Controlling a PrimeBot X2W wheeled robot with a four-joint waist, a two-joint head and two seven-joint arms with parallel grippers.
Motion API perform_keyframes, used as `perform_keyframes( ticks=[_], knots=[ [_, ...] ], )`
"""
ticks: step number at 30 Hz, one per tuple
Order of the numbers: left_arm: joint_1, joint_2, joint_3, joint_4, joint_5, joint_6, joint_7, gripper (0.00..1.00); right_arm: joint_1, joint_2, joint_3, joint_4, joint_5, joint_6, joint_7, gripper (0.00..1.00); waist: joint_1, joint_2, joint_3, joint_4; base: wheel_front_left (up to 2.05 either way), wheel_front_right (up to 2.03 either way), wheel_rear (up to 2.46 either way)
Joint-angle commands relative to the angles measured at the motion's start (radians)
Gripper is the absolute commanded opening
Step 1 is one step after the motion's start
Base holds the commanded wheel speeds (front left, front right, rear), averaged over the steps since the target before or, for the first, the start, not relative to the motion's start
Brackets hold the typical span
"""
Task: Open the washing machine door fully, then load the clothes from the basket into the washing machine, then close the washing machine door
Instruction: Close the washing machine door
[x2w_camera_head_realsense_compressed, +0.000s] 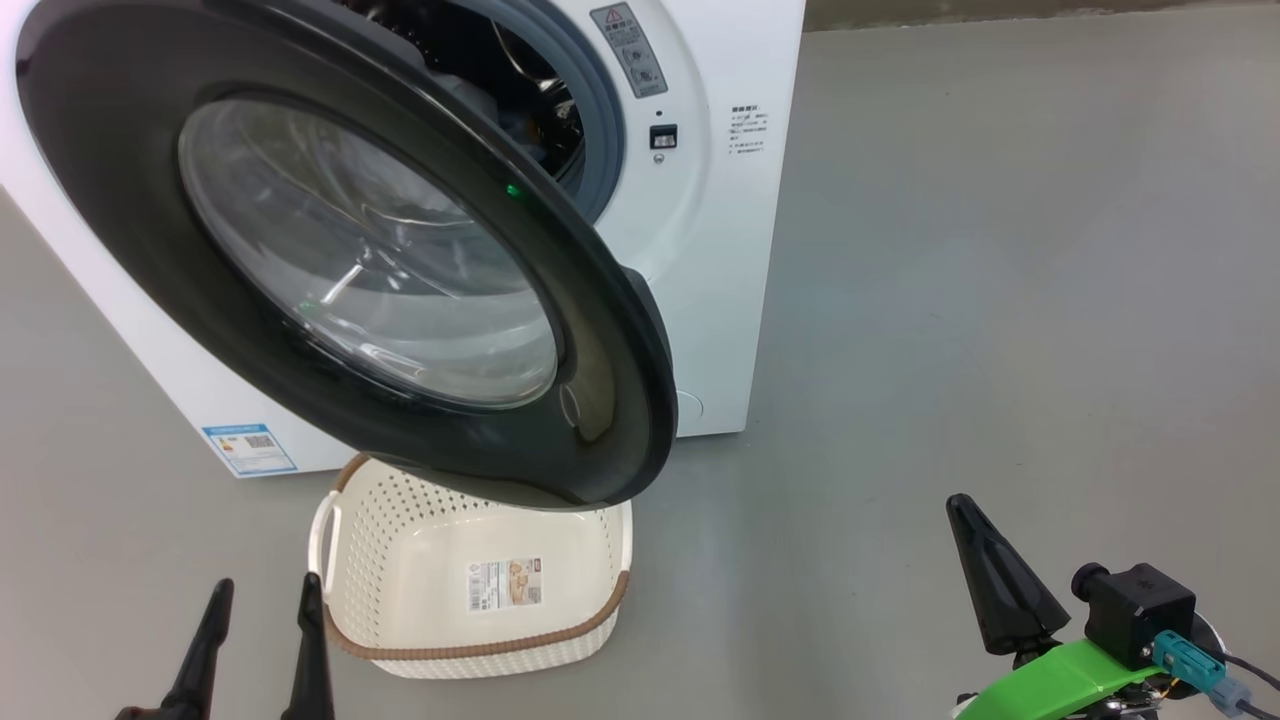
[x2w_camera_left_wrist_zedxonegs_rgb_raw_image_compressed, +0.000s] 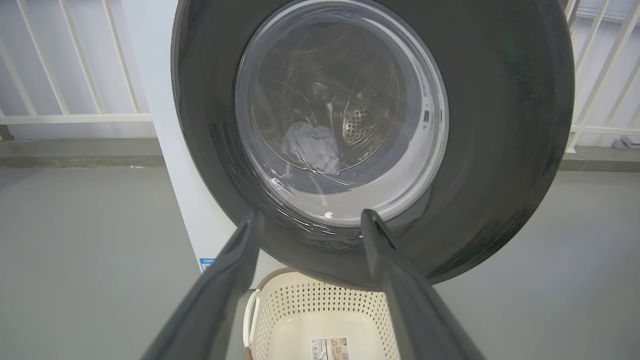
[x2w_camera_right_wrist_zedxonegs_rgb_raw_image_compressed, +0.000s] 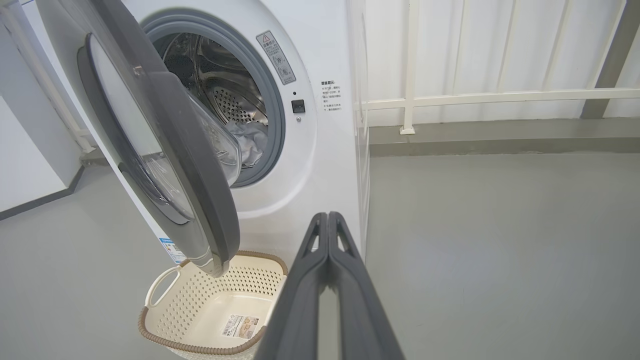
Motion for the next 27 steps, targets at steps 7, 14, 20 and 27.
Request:
perform_keyframes(
  ticks=[7, 14, 20, 27],
  knots=[
    [-0.013, 0.015, 0.029, -0.029, -0.006, 0.010, 0.001, 1.00, -0.013, -0.001, 0.025, -0.024, 0.003, 0.002, 0.003, 0.00, 0.0000, 0.0000, 0.000, 0.006, 0.00, 0.00, 0.00],
    [-0.025, 0.017, 0.020, -0.028, -0.007, 0.007, -0.002, 1.00, -0.068, -0.001, 0.010, 0.046, -0.011, 0.002, -0.008, 0.00, 0.0000, 0.0000, 0.013, 0.029, 0.00, 0.00, 0.00],
    [-0.035, 0.016, 0.013, -0.018, -0.011, 0.003, -0.006, 1.00, -0.174, -0.001, -0.017, 0.183, -0.030, 0.002, -0.038, 0.00, 0.0000, 0.0000, 0.015, 0.067, 0.00, 0.00, 0.00],
    [-0.043, 0.012, 0.008, -0.011, -0.014, 0.004, -0.011, 1.00, -0.328, -0.006, -0.049, 0.335, -0.037, 0.002, -0.090, 0.00, 0.0000, 0.0000, 0.017, 0.103, 0.00, 0.00, 0.00]
  ],
)
